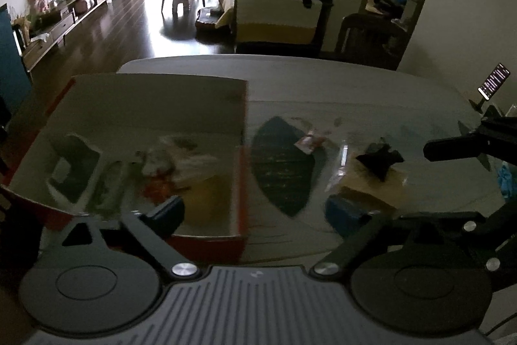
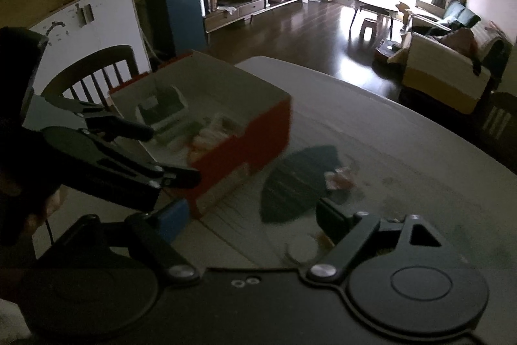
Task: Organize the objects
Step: 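Withdraw both tools from the box back over the table, then grasp black packet on bread with right tool while left tool grasps white round disc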
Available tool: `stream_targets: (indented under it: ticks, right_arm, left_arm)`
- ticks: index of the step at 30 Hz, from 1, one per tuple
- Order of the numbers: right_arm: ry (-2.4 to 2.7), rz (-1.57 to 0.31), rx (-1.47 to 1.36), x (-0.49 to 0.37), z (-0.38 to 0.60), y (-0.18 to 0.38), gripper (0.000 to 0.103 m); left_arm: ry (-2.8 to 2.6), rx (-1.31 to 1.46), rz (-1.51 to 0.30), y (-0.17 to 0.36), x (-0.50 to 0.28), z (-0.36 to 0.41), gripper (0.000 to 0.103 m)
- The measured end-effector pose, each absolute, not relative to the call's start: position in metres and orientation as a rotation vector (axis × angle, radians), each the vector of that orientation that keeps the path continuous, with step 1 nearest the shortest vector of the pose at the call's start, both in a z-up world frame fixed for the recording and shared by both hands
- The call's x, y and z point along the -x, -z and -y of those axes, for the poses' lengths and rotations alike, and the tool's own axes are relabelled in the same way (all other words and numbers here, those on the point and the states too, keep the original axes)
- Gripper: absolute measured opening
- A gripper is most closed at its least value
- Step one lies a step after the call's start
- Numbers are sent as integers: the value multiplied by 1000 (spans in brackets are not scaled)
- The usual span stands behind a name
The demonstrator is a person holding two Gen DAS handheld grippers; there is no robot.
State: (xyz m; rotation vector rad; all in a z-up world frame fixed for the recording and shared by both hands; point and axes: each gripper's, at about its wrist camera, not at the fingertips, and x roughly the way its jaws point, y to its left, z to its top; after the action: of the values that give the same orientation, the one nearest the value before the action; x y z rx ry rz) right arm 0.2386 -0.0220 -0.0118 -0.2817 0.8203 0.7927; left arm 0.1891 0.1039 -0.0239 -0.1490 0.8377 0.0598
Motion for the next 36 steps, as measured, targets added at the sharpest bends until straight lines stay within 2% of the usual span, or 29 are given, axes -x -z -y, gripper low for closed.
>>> stream_targets:
  ticks: [17,36]
  right_arm:
    - [-657,-897,243,-276,122,48,86]
    - [-556,-980,227,-353,113,98,86]
  left_arm:
    - [-36,79,-855,55,-217,-17,103]
    - [45,-7,-909,132,-269,4,103]
